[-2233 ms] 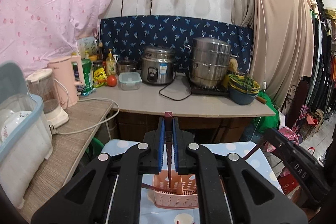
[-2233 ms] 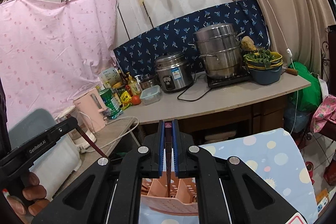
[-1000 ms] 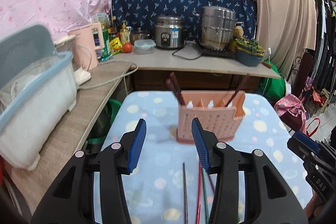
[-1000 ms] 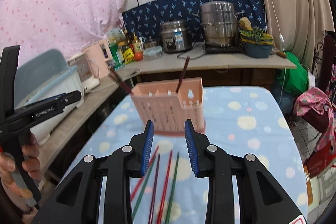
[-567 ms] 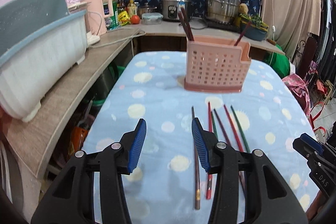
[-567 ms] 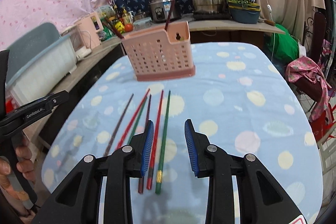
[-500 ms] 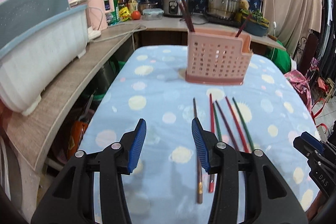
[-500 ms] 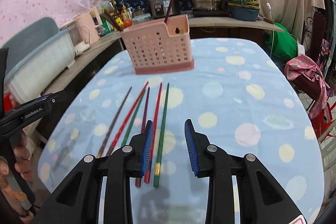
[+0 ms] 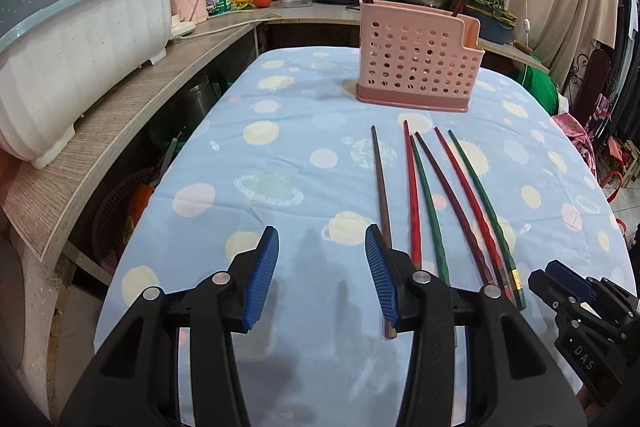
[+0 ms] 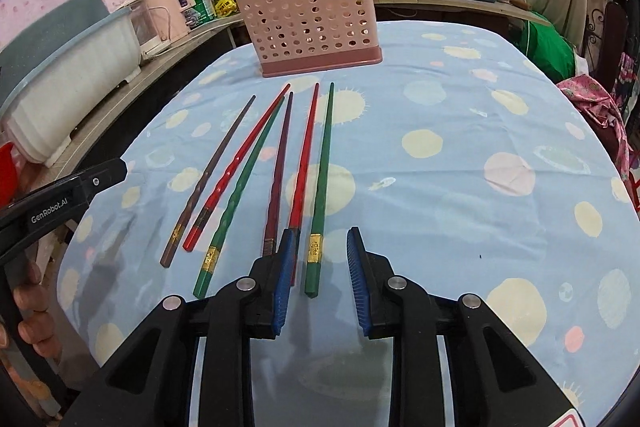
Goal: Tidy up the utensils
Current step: 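Close the right tool on a green chopstick while the left tool grasps a brown chopstick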
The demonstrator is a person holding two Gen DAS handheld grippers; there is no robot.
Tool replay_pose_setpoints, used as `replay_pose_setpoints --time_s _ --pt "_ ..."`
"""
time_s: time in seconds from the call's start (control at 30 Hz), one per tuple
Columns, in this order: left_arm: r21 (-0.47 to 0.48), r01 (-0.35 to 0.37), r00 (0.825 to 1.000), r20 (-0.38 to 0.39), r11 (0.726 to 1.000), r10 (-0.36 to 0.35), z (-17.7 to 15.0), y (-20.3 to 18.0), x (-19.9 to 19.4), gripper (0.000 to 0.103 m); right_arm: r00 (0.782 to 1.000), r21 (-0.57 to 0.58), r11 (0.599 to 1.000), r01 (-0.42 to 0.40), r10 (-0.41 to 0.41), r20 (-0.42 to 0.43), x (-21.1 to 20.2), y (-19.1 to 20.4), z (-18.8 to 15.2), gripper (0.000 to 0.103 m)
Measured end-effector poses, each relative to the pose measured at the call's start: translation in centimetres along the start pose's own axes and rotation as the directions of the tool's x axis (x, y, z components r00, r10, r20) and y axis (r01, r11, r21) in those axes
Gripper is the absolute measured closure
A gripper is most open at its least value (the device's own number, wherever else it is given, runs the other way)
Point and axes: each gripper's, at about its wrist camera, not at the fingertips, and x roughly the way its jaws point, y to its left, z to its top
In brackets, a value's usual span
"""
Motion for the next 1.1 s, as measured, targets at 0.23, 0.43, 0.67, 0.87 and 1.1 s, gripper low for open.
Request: replay_pose_setpoints --time_s 0.23,0.43,0.67,0.87,1.1 --pt "0.001 0.003 1.0 -0.03 1.0 -0.003 -1.0 -0.1 0.7 0.06 1.0 -0.001 1.0 0.0 0.0 -0.023 0.7 0.1 -0.4 0.087" --pt "0.004 0.006 0.999 -0.045 1.0 -0.006 -1.5 -0.3 0.9 0.06 0.999 0.0 1.0 0.001 -0.001 -0.042 1.4 0.1 -0.7 0.09" --pt "0.015 0.019 0.998 -0.066 1.0 -0.018 -2.1 -0.7 1.4 0.059 0.999 -0.02 1.0 0.021 -0.021 -0.038 1.7 0.0 -1.0 0.096" --pt "0.031 0.034 0.997 -0.07 0.999 -0.031 -2.6 -1.4 1.4 0.05 0.999 -0.013 1.0 0.021 -0.022 -0.029 1.7 -0.3 -1.1 0.096" --pt "0.041 0.048 0.995 -0.095 0.998 -0.043 -3.2 -2.1 2.1 0.05 0.999 -0.005 1.0 0.02 -0.02 -0.025 1.6 -0.4 -1.2 0.096"
